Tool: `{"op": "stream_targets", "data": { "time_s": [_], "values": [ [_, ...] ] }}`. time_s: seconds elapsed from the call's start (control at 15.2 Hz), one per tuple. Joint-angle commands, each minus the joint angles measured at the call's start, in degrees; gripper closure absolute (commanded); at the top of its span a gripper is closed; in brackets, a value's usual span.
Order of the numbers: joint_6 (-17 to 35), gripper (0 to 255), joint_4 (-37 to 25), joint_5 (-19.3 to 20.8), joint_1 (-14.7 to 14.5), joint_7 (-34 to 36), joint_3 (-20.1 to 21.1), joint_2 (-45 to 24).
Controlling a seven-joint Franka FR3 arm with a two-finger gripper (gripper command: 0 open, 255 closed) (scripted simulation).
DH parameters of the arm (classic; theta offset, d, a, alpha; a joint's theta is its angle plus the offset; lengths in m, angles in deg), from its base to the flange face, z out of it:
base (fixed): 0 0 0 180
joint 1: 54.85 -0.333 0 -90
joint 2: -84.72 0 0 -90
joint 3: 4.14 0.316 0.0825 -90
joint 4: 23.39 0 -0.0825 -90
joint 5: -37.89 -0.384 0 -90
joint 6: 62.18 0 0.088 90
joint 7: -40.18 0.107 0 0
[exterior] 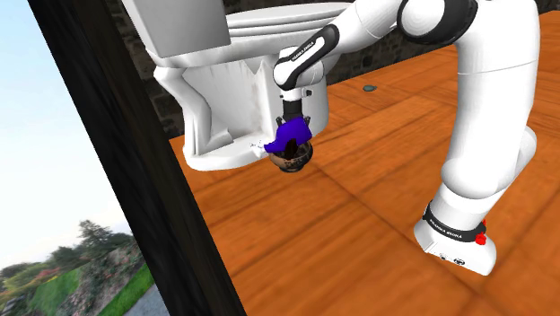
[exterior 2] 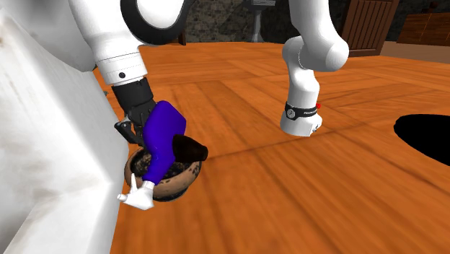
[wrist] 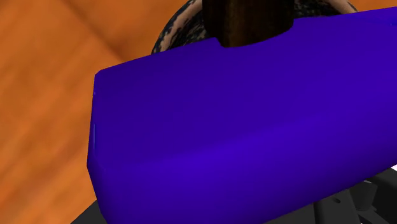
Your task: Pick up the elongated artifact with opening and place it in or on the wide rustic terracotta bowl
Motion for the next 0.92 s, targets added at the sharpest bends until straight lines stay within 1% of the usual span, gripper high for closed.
{"op": "stream_targets", "data": {
  "time_s": [0.0,0.4,0.46,0.79,0.86],
  "values": [
    [0.5,255,0.3,0.0,0.0,0.0,0.0,-0.3],
    [0.5,255,0.3,0.0,0.0,0.0,0.0,-0.3],
    [0.5,0,0.2,0.0,-0.1,0.0,0.0,-0.3],
    [0.5,0,0.3,0.0,0.0,0.0,0.0,-0.3],
    [-1.2,0,-0.8,0.0,0.1,0.0,-0.1,0.4]
  ]
}}
